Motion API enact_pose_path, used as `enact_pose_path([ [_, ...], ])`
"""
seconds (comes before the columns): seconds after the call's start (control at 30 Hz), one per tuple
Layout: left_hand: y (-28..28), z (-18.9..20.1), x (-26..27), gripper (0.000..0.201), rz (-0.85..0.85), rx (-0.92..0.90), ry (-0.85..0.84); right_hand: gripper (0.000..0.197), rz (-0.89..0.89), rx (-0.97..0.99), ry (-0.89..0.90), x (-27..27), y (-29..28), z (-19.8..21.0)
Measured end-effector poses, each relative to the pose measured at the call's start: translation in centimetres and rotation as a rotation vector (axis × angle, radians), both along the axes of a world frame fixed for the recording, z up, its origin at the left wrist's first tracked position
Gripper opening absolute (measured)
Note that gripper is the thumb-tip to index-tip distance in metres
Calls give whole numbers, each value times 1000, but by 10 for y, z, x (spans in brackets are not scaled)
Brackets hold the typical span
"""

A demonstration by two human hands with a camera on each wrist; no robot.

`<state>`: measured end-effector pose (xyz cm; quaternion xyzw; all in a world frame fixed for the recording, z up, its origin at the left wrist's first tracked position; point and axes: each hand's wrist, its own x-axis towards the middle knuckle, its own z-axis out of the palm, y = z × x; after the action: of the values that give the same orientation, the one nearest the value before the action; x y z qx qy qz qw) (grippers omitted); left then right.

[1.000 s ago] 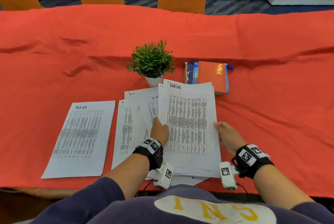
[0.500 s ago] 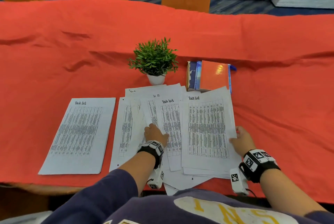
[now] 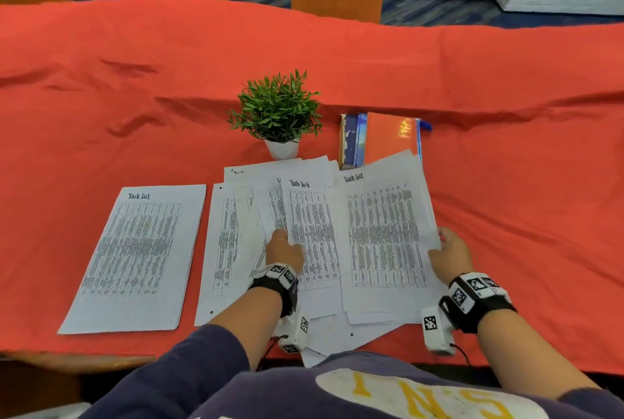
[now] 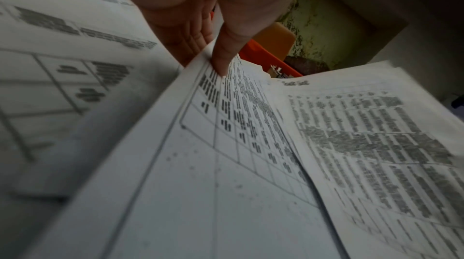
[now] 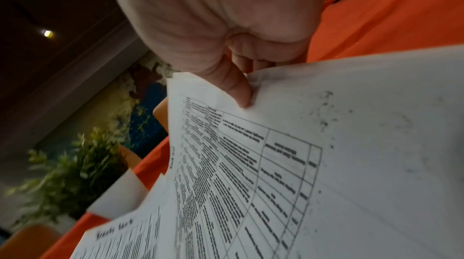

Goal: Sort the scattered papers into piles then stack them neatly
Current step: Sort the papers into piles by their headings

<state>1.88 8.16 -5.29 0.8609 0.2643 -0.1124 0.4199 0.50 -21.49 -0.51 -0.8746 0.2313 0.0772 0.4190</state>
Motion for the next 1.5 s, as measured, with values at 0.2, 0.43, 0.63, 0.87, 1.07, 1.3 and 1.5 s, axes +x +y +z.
enact_pose_path([
  [0.2, 27, 5, -3, 19, 16, 98, -55, 33, -91, 128, -129, 3, -24, 22],
  [0.43, 34, 7, -10, 15, -104, 151, -231, 37, -128, 171, -271, 13, -49, 24],
  [0.63, 25, -5, -13, 9, -94, 184, -199, 47, -172, 254, -283, 11, -51, 25],
  [0.87, 14, -12, -2, 13, -104, 254, -28, 43, -178, 262, -276, 3, -50, 22],
  [1.07, 15, -12, 9, 19, -19, 217, 59, 43, -154, 222, -231, -2, -53, 19],
  [1.3, 13, -6, 1, 28, -18, 162, -116, 40, -158, 215, -223, -2, -49, 24],
  [1.5, 42, 24, 9, 31, 56, 19, -133, 37, -168, 243, -210, 7, -47, 24],
])
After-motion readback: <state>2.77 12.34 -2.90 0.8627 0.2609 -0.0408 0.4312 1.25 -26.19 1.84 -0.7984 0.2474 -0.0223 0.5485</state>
